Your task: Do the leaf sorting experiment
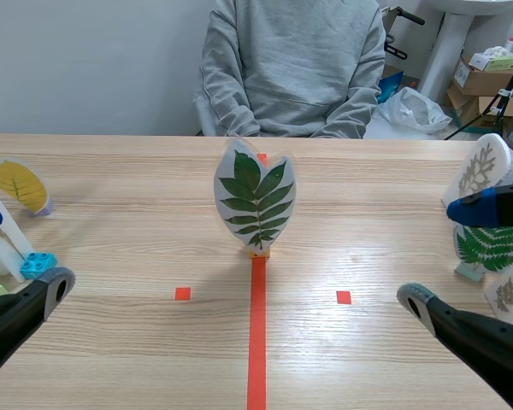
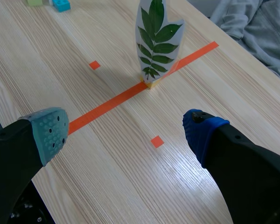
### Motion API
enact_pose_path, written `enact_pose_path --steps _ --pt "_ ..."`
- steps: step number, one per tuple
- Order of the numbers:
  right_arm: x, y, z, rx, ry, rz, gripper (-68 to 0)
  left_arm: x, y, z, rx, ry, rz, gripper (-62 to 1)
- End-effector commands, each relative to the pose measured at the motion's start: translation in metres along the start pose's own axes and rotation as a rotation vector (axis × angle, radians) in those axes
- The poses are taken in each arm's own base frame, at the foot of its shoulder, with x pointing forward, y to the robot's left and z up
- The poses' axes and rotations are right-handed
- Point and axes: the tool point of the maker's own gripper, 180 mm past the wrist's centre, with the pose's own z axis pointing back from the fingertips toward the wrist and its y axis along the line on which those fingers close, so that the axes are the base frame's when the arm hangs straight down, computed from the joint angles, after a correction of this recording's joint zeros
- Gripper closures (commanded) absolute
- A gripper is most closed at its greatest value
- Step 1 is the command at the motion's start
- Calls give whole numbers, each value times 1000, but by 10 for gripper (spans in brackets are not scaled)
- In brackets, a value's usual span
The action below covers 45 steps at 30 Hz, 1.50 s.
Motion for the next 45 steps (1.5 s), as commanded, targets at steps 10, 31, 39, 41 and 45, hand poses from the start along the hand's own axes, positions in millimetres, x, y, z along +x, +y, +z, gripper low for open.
enact_pose_path --steps 10,31,39,41,45 --pt "-10 -1 1 1 56 -8 -502 6 -3 0 -7 -27 12 -512" --pt "-45 -100 -11 -203 34 -5 -502 -45 22 -2 67 -16 156 -512" --pt "-47 -113 -75 -94 2 48 -502 -60 26 -2 84 9 182 -512" --pt "-44 -110 -95 -49 -17 52 -502 -60 26 -2 84 9 182 -512" --pt "-45 -103 -136 16 -17 47 -502 -60 26 -2 84 9 182 -512"
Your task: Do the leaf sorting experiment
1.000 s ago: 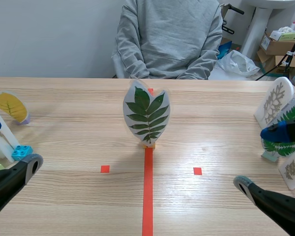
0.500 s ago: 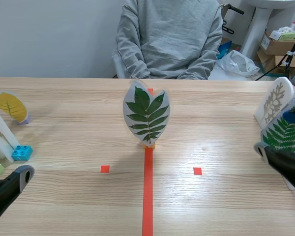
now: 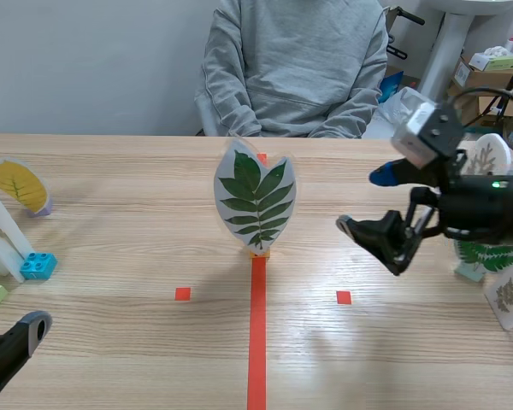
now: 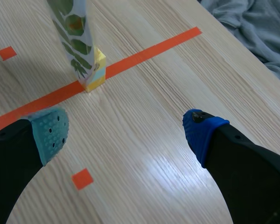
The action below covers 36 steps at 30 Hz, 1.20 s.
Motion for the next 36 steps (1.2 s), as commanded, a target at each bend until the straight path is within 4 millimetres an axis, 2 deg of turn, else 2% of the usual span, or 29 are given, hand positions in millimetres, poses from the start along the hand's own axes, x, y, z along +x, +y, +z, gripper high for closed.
enact_pose_path --steps 1,6,13,19,23,24,29,36 --pt "16 -8 -10 -18 -55 2 -502 13 -5 -2 -11 -42 -3 -512" --pt "31 -5 -46 27 -95 -8 -502 13 -5 -2 -12 -42 -3 -512" --pt "44 21 -91 90 -104 5 -502 13 -5 -2 -12 -41 -3 -512" --pt "40 42 -102 123 -94 4 -498 13 -5 -2 -12 -41 -3 -512" --pt "37 42 -102 119 -88 5 -497 13 -5 -2 -12 -41 -3 -512" --pt "37 42 -101 119 -87 5 -488 13 -5 -2 -12 -42 -3 -512" --pt "37 42 -101 119 -91 5 -342 13 -5 -2 -12 -42 -3 -512" --pt "38 42 -101 119 -100 4 -200 13 -5 -2 -12 -42 -3 -512"
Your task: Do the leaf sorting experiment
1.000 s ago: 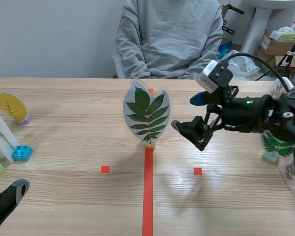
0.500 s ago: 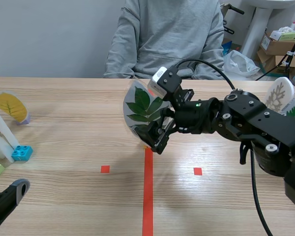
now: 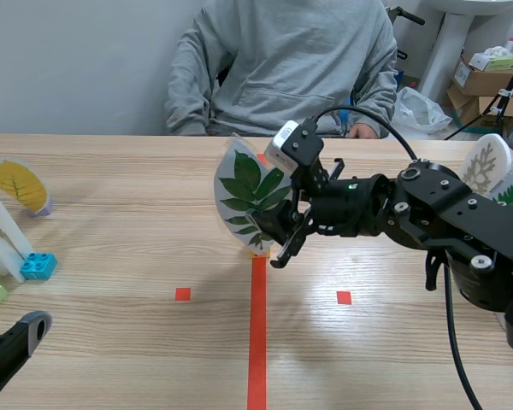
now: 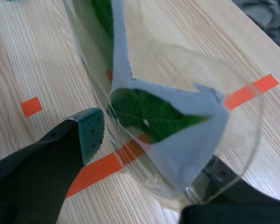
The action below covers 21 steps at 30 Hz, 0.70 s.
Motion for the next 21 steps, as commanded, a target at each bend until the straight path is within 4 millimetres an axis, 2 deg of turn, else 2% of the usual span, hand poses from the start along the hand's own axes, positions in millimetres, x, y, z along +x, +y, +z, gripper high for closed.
enact_pose_path --steps 1,9,21 --pt "15 -10 2 -18 -44 15 -178 13 -5 -2 -11 -42 -2 -512" --pt "16 -10 2 -19 -46 15 -14 13 -5 -2 -11 -42 -2 -512" --pt "23 -9 4 -18 -73 24 -18 13 -4 -2 -11 -45 -3 -512"
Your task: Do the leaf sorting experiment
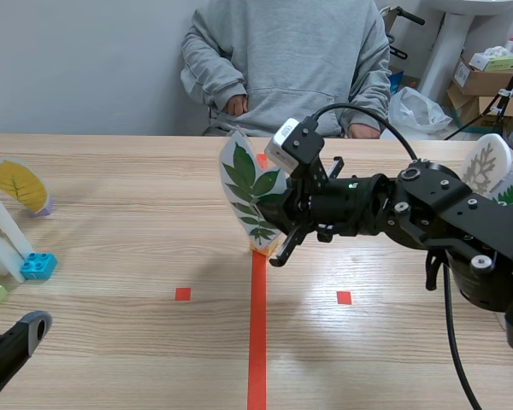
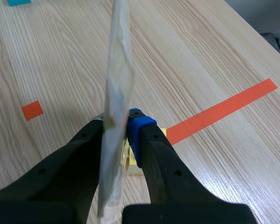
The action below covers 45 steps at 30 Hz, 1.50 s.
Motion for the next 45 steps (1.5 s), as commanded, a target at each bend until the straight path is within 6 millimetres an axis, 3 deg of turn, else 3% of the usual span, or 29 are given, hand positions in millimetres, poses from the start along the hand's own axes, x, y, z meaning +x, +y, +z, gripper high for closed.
enact_pose_path --steps 1,7,14,26,32,38,41,45 --pt "20 -7 5 -16 -58 26 -18 13 -4 -2 -11 -45 -3 -512" --pt "22 1 24 -44 -53 58 -18 13 -4 -2 -11 -45 -3 -512" --pt "20 -2 63 -127 -49 32 -18 13 -4 -2 -11 -45 -3 -512" --pt "-30 -87 159 -528 29 -113 -17 13 -4 -2 -11 -45 -3 -512" --pt "-64 -122 191 -660 96 -139 -17 14 -4 -2 -11 -46 -3 -512" --pt "-89 -148 220 -777 124 -170 -17 15 -4 -2 -11 -53 3 -512" --pt "-92 -156 233 -829 115 -180 -17 15 -4 -2 -12 -52 3 -512" --pt "-93 -158 237 -841 118 -184 -18 15 -4 -2 -12 -52 3 -512"
